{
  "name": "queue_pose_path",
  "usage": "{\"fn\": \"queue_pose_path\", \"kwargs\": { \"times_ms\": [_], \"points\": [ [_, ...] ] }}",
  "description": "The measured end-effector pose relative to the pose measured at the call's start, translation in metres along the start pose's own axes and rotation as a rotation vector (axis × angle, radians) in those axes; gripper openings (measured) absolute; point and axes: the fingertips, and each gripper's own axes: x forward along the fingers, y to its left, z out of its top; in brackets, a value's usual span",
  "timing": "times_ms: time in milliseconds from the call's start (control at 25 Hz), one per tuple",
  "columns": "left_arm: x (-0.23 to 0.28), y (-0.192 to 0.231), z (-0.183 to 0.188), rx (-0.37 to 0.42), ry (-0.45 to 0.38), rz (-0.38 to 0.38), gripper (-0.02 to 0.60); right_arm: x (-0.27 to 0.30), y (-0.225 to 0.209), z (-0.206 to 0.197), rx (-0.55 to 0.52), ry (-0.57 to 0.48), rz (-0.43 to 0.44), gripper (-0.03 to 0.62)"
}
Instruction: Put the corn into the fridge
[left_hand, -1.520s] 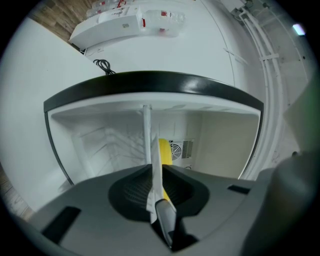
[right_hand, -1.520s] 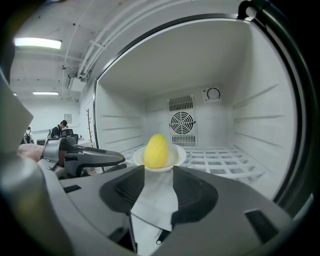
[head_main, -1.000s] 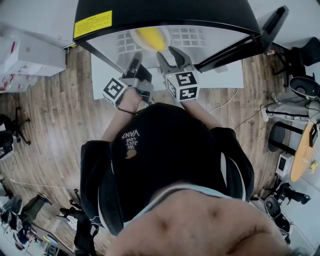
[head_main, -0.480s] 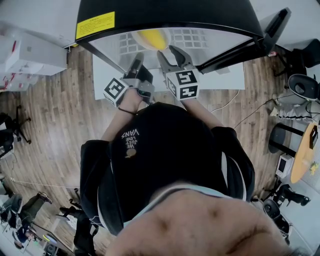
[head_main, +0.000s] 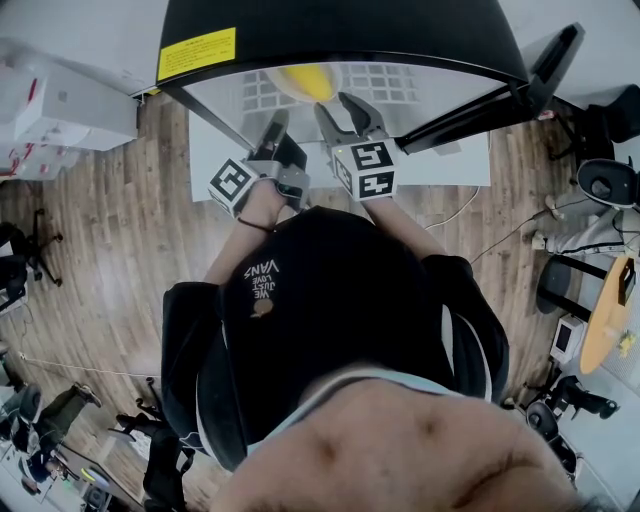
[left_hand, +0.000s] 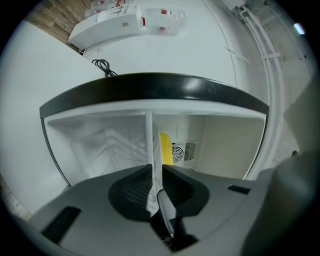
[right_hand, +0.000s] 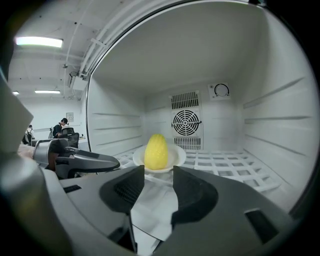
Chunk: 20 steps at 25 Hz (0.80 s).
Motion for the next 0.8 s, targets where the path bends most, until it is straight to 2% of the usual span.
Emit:
{"fn": "queue_pose_path", "kwargs": {
  "times_ms": [440, 600, 800],
  "points": [
    [0.0, -0.01, 0.001, 0.08, 0.001, -0.033, 0.041, -0.002, 0.001, 0.002, -0.002, -0.006, 0.012, 0.169],
    [0.0, -0.014, 0.001, 0.135, 0.005, -0.038, 0.041, -0.007, -0.002, -0.001, 0.008, -0.006, 0.008, 0.169],
    [0.0, -0.017, -0.004, 0.227, 0.05, -0.026, 0.041, -0.013, -0.005, -0.004, 0.018, -0.01, 0.009, 0.169]
  ]
}}
